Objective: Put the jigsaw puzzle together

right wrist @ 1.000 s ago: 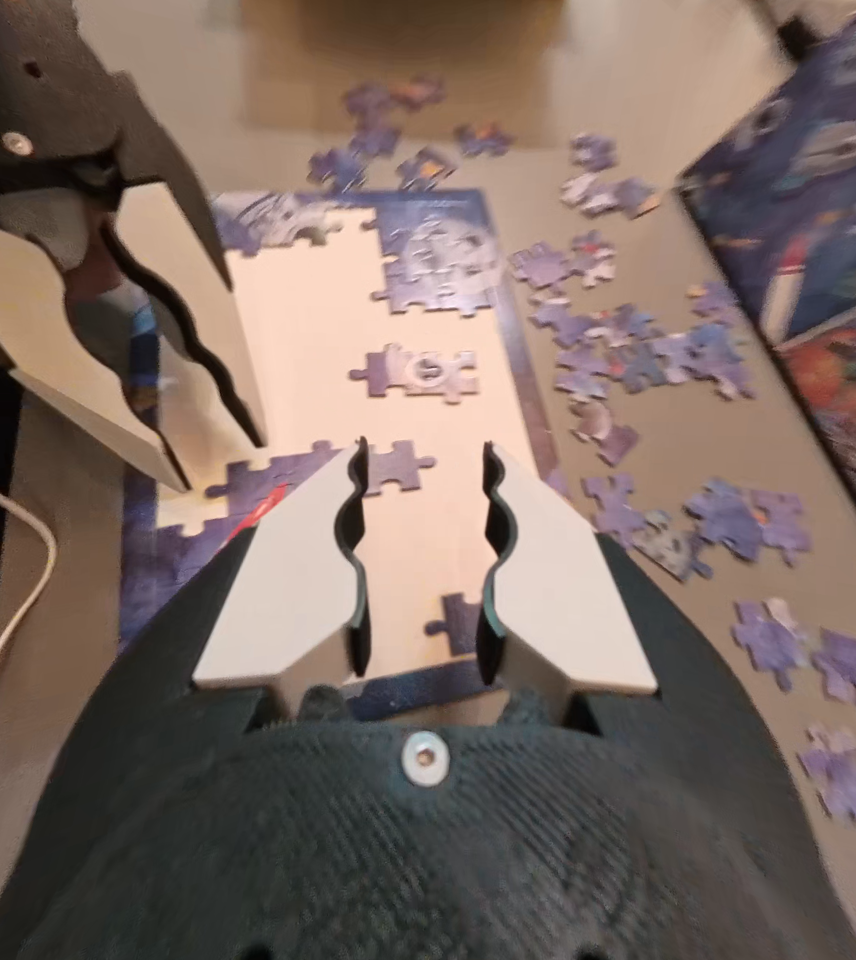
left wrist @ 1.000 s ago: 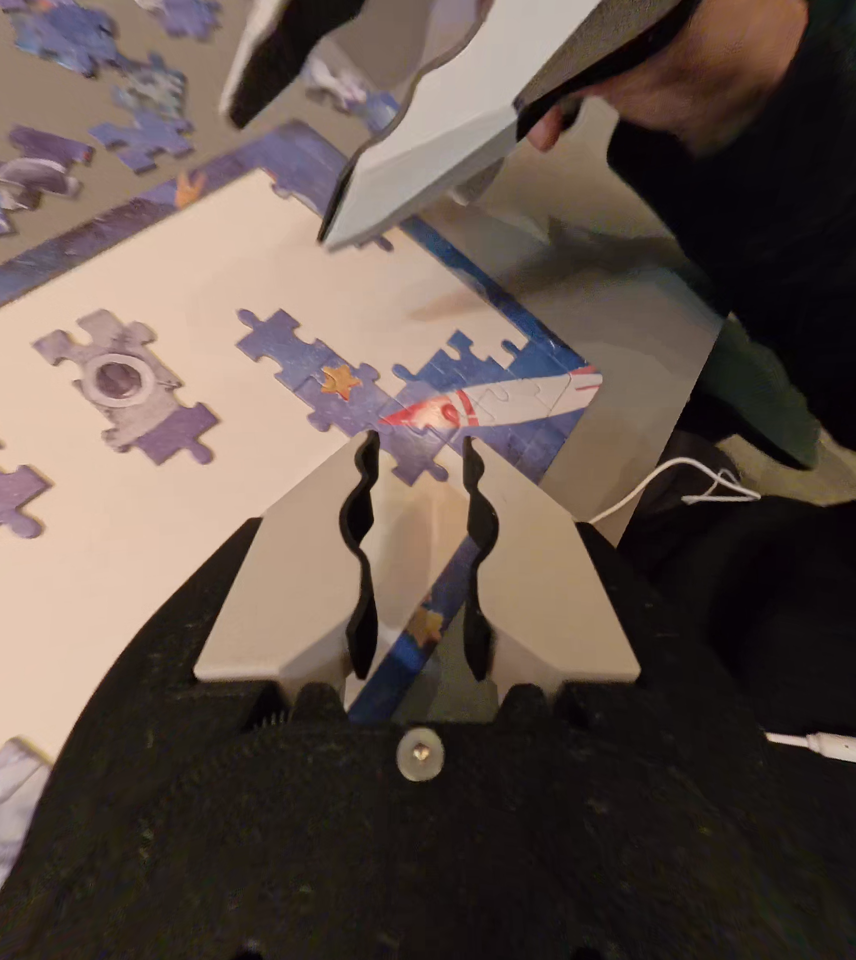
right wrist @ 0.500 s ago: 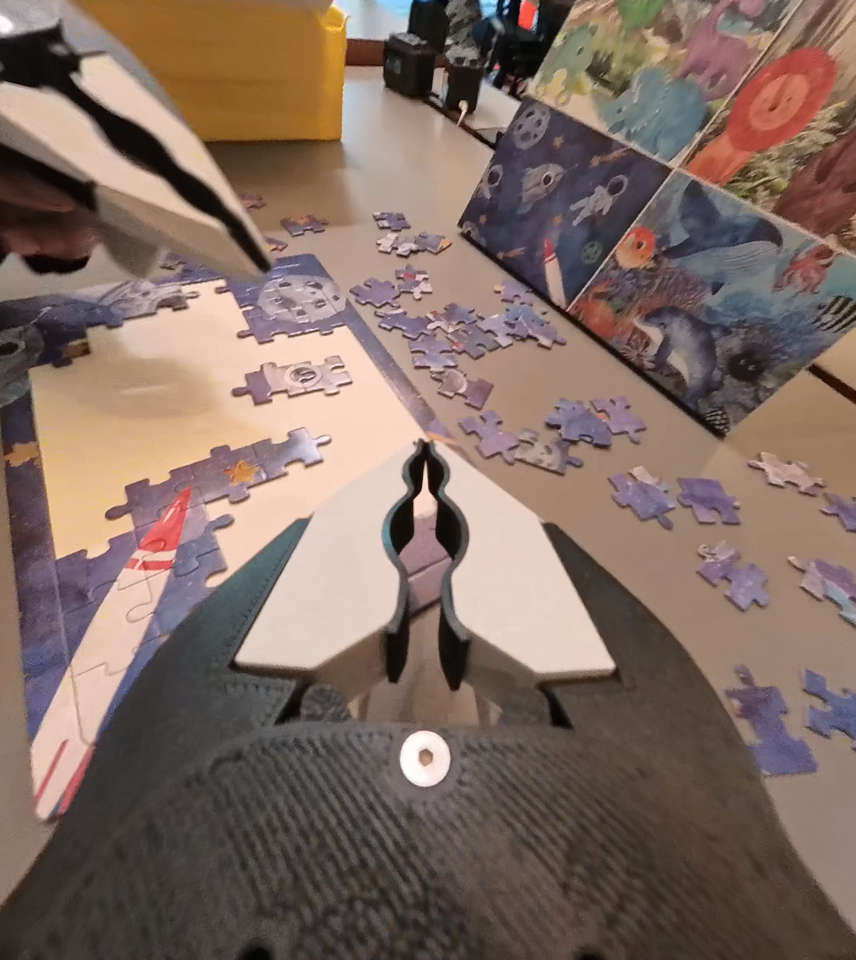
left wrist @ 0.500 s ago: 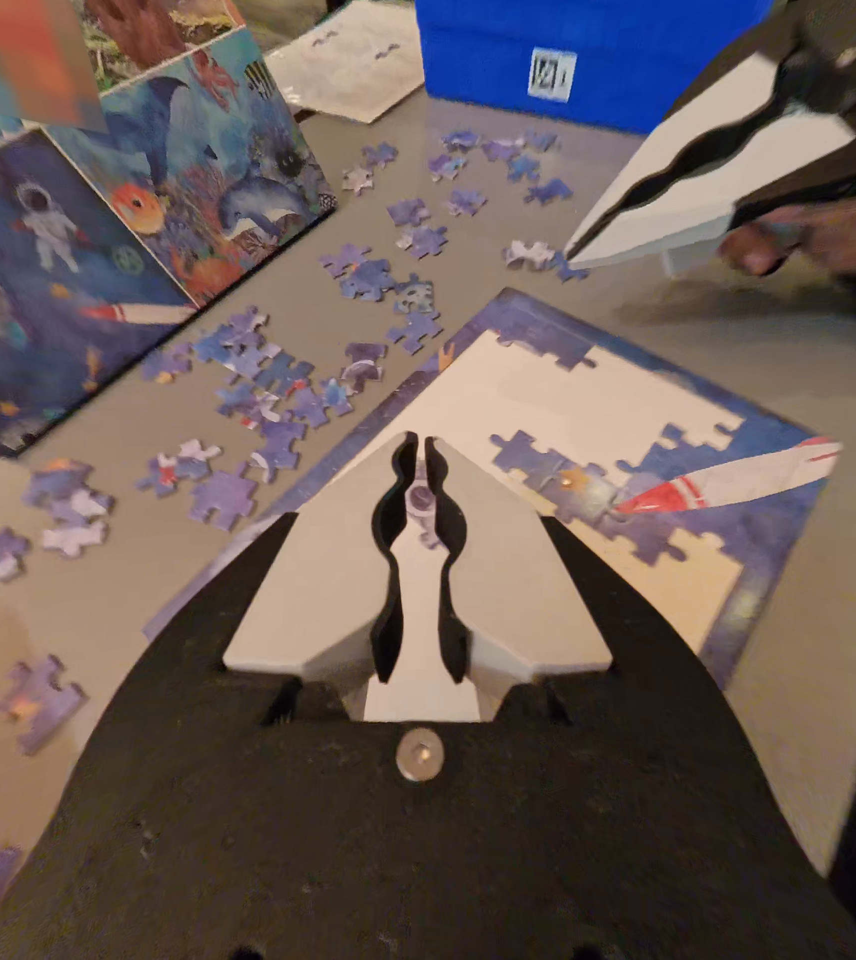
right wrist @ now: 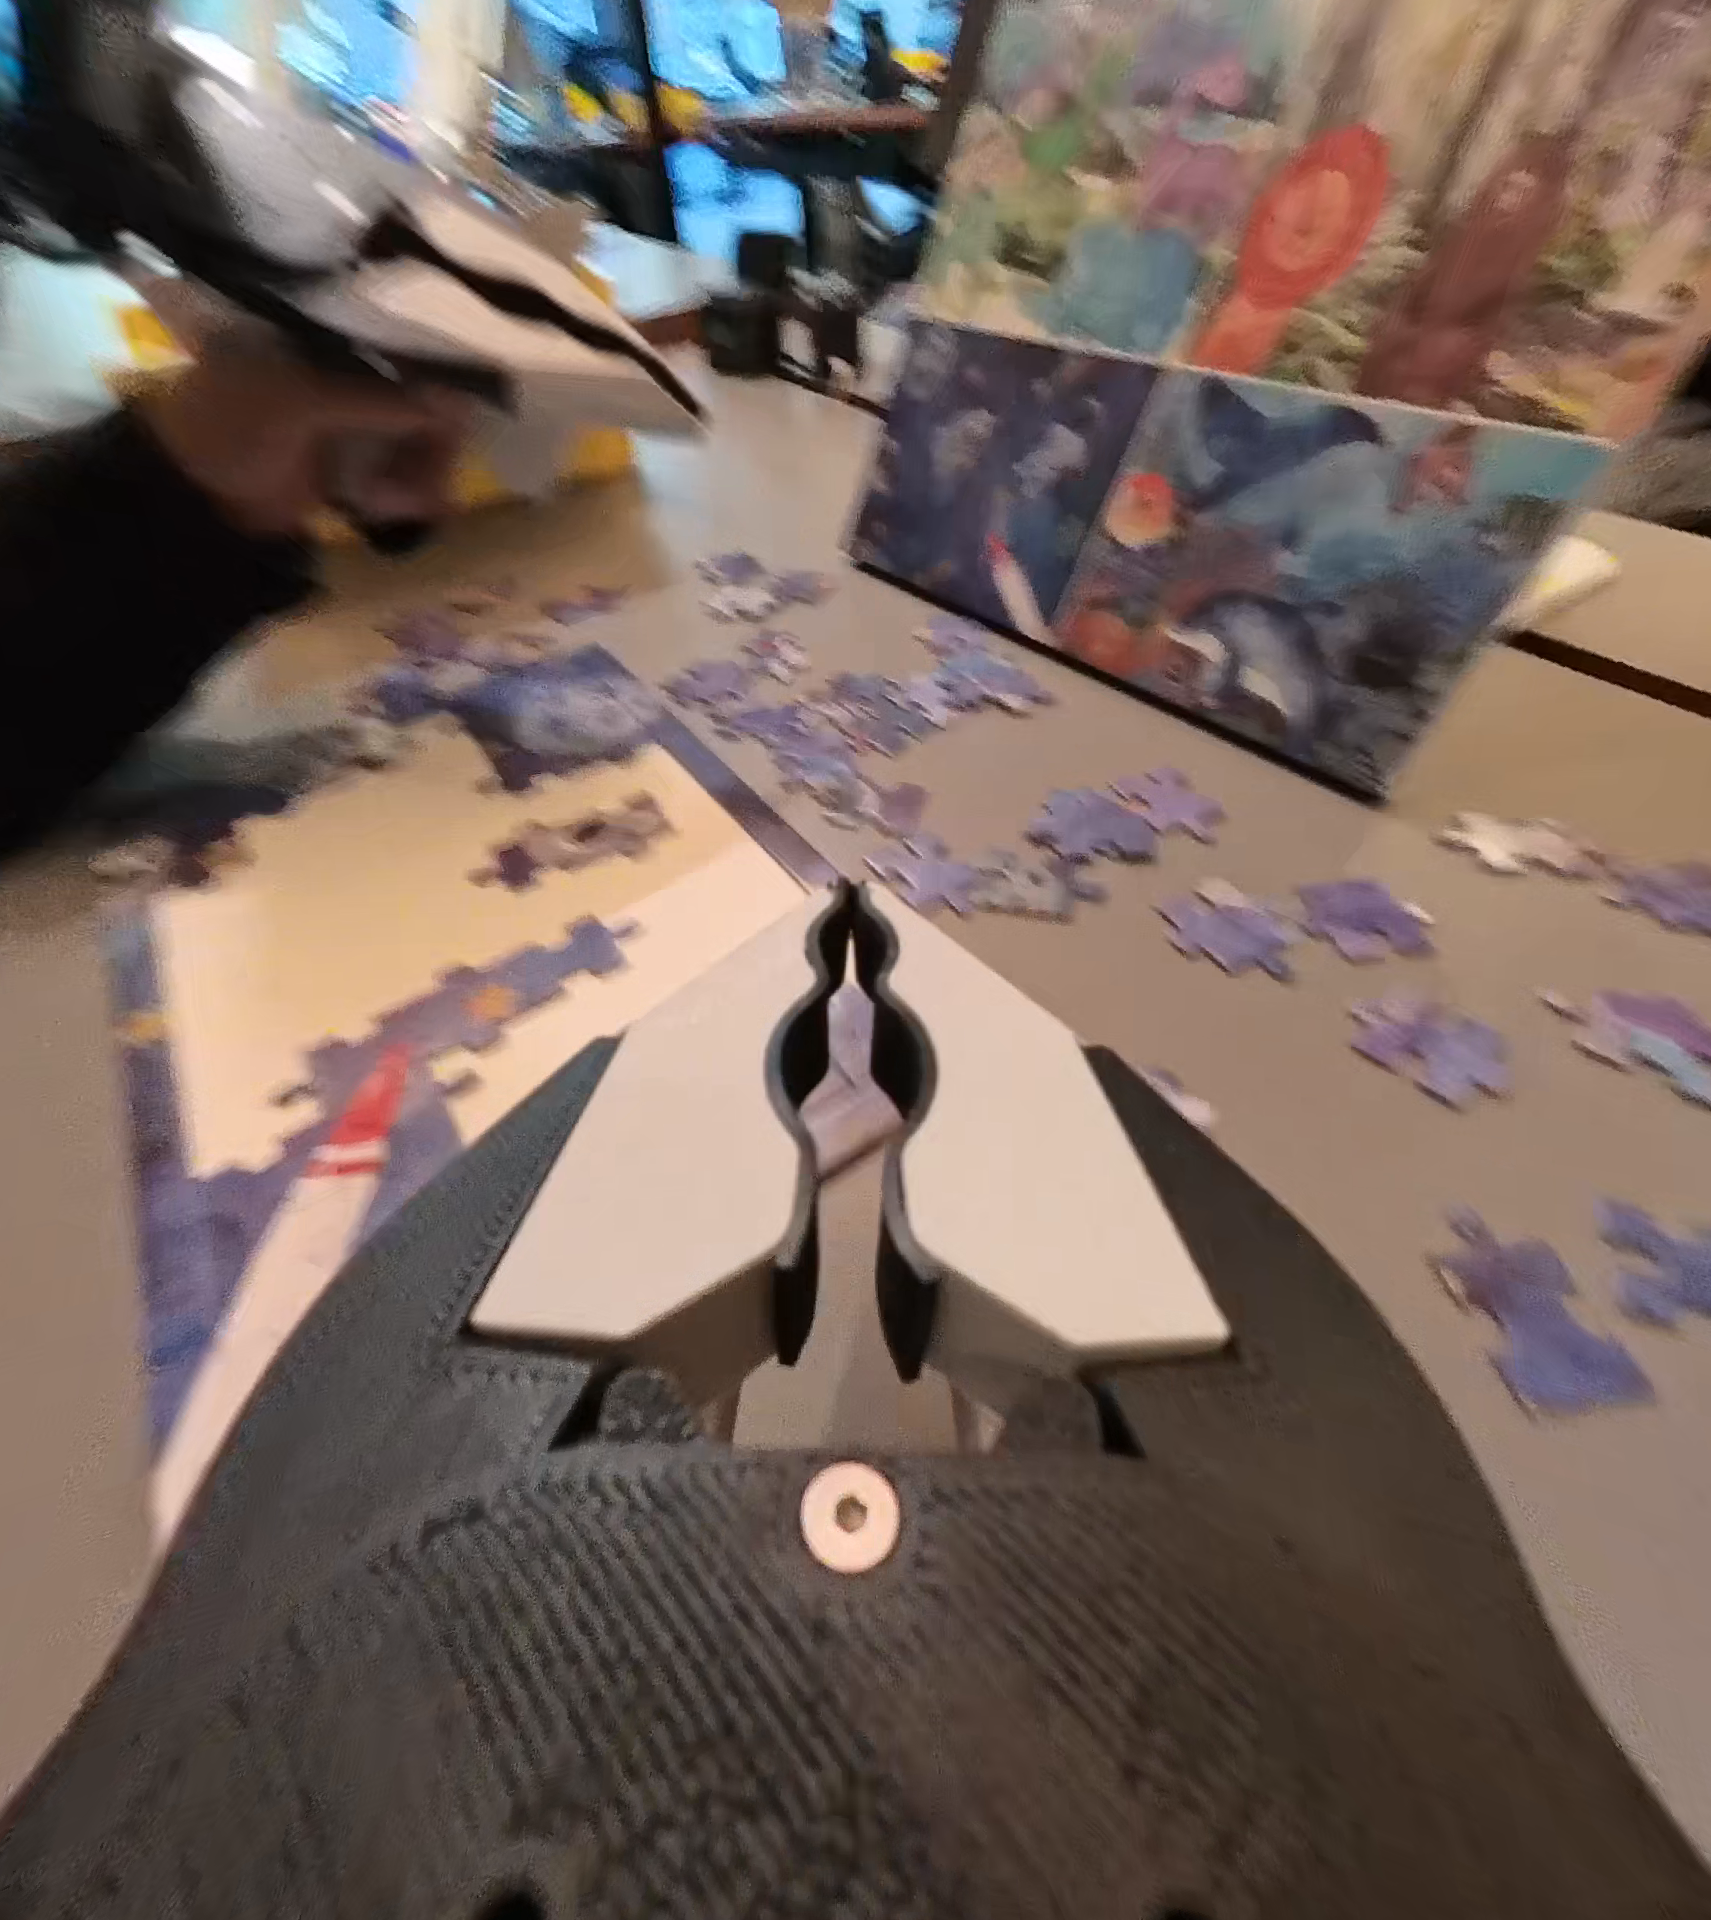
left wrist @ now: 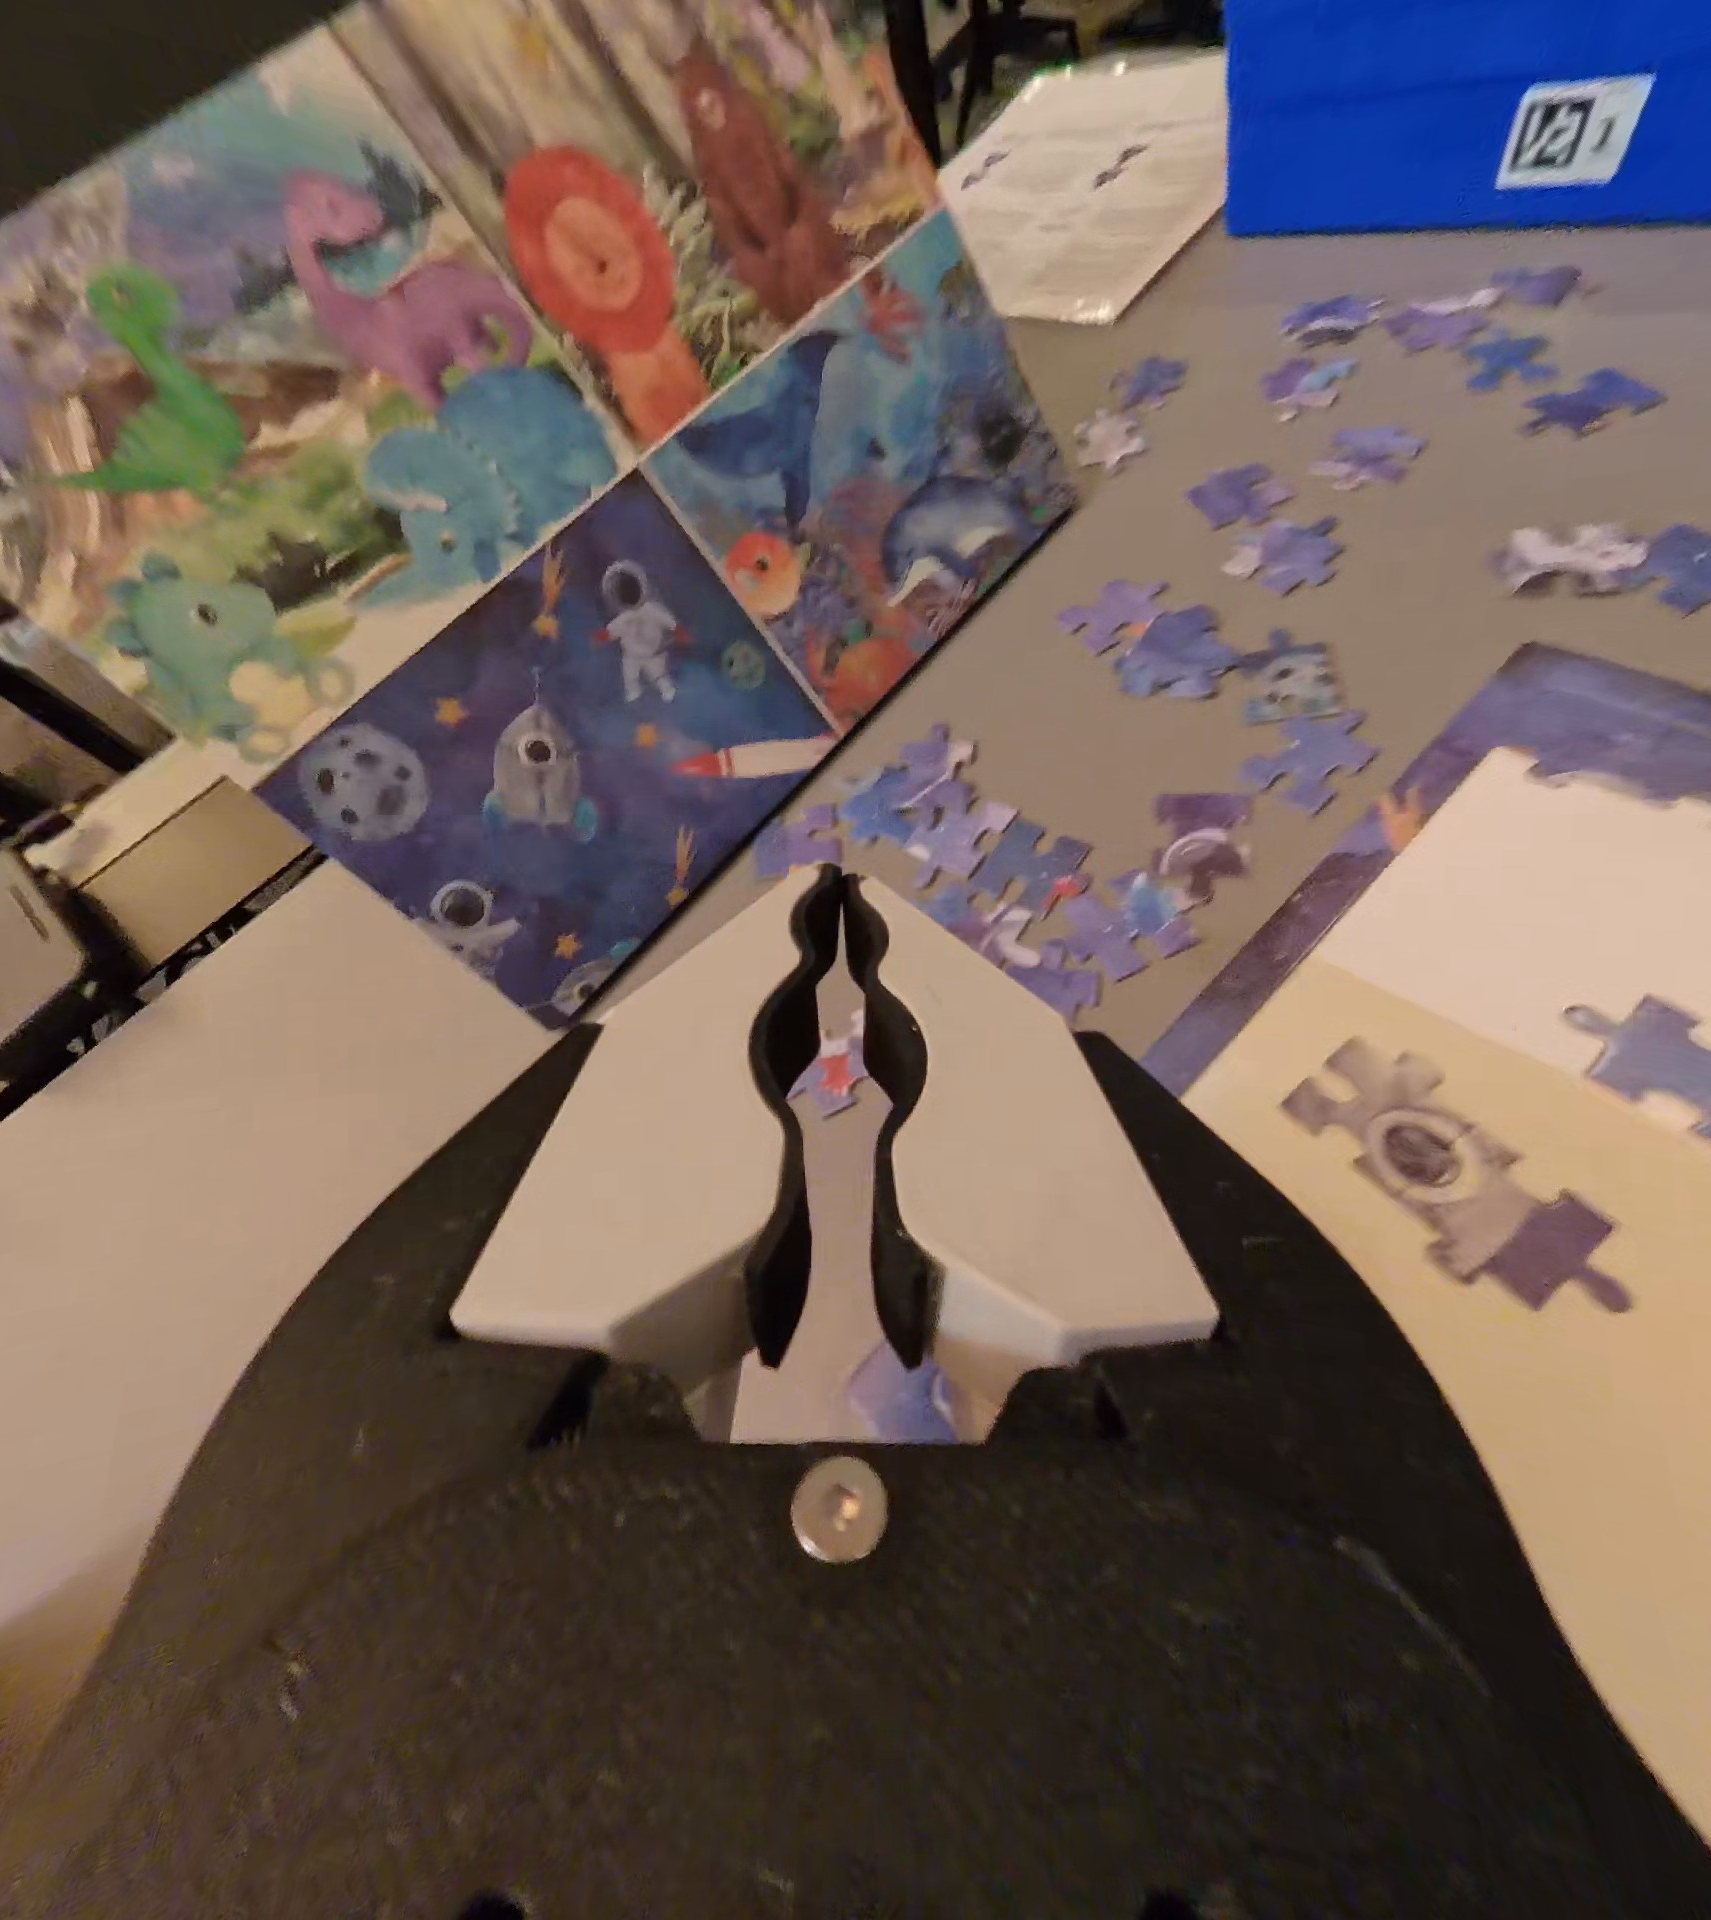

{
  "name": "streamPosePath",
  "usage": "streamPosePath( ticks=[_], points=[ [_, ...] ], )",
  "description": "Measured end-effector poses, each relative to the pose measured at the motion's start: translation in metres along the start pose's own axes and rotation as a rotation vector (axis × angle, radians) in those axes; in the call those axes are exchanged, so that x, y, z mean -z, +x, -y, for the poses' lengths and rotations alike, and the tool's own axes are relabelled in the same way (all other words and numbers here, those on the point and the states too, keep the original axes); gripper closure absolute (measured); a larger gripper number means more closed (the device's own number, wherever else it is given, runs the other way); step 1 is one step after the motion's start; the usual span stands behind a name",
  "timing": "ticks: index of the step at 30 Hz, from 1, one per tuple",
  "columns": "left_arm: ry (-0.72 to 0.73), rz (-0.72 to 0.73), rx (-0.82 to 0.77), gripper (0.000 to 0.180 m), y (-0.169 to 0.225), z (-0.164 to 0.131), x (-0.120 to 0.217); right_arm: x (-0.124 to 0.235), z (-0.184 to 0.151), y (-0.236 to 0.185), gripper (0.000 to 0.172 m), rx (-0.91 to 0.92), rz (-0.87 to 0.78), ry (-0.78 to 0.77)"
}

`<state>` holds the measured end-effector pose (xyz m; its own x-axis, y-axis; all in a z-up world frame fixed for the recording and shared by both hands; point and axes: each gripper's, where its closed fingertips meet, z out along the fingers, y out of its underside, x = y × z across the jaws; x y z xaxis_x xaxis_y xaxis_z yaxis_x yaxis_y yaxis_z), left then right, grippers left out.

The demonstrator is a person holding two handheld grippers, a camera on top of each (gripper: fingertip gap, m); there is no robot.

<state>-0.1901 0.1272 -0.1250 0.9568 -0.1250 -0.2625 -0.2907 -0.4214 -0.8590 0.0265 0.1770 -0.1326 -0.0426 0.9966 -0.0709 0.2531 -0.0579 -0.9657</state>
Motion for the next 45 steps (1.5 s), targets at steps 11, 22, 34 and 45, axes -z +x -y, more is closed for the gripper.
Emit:
streamPosePath(
  ticks=[11, 22, 34, 45],
  points=[
    [0.053, 0.028, -0.073, 0.18, -0.036, -0.029, -0.031, -0.065, -0.001, 0.01, 0.172, 0.141, 0.202, -0.147],
    [0.212, 0.125, 0.009, 0.18, -0.051, -0.014, 0.008, -0.056, 0.011, 0.02, 0.172, 0.123, 0.131, -0.033],
    [0.241, -0.197, -0.005, 0.18, 0.015, 0.003, 0.006, -0.062, 0.001, -0.029, 0.16, 0.136, 0.363, -0.071],
    [0.105, -0.626, -0.255, 0.18, 0.129, -0.017, 0.013, -0.077, -0.024, -0.069, 0.172, 0.375, 0.37, -0.216]
  ],
)
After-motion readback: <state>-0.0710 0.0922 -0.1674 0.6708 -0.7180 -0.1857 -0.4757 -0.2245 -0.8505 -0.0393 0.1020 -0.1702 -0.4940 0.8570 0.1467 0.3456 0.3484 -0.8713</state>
